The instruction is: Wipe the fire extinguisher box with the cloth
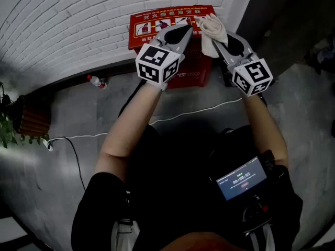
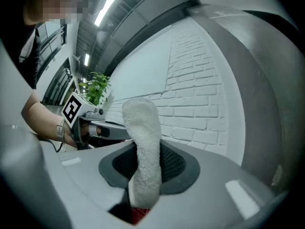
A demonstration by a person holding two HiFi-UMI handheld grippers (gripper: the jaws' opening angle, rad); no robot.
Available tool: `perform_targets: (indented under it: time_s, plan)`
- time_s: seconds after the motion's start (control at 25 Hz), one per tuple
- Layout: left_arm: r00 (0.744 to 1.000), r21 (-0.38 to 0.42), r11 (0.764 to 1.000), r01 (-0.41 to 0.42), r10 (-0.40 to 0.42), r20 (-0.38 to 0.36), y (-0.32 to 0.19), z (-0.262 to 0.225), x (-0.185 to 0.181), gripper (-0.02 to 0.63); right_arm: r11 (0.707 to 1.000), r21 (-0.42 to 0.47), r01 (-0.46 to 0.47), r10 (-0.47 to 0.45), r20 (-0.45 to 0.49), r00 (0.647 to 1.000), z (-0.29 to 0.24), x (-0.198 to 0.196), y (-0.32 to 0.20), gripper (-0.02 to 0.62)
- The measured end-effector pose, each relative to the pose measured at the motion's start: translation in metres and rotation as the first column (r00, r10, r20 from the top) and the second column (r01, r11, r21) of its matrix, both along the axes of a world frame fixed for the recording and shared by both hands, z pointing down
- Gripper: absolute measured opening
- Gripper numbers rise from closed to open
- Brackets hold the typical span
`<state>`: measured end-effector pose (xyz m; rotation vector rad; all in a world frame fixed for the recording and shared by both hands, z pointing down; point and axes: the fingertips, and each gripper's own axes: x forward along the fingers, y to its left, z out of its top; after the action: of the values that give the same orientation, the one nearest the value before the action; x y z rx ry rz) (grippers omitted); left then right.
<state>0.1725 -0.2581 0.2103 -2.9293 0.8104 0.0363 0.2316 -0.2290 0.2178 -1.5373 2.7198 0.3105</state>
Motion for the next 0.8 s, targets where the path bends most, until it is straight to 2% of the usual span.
perform_targets:
  time_s: [0.28, 0.48, 0.64, 0.8]
  plan:
    - [1.0, 0.003, 1.0, 0.002, -0.002, 0.003, -0.037, -0.016, 0.014, -0.002, 0.998, 0.034, -0.054, 0.055, -0.047, 0.997, -0.039, 0.025, -0.055, 0.103]
    - [0.999, 0.008, 0.999, 0.04, -0.04, -0.005, -0.075, -0.037, 0.014, -0.002, 0.999, -0.001, -0.042, 0.041, -0.211, 0.977, -0.052, 0.021, -0.109, 0.103]
    - [0.997, -0.021, 0.997, 0.078, -0.078, -0.004, -0.104, -0.047, 0.001, -0.002, 0.998, -0.016, -0.058, 0.048, -0.353, 0.934, -0.062, 0.014, -0.138, 0.103]
    - [0.997, -0.003, 0.998, 0.063, -0.063, 0.039, -0.106, -0.062, 0.001, -0.002, 0.997, -0.022, -0.08, 0.058, -0.506, 0.86, -0.066, 0.001, -0.141, 0.103]
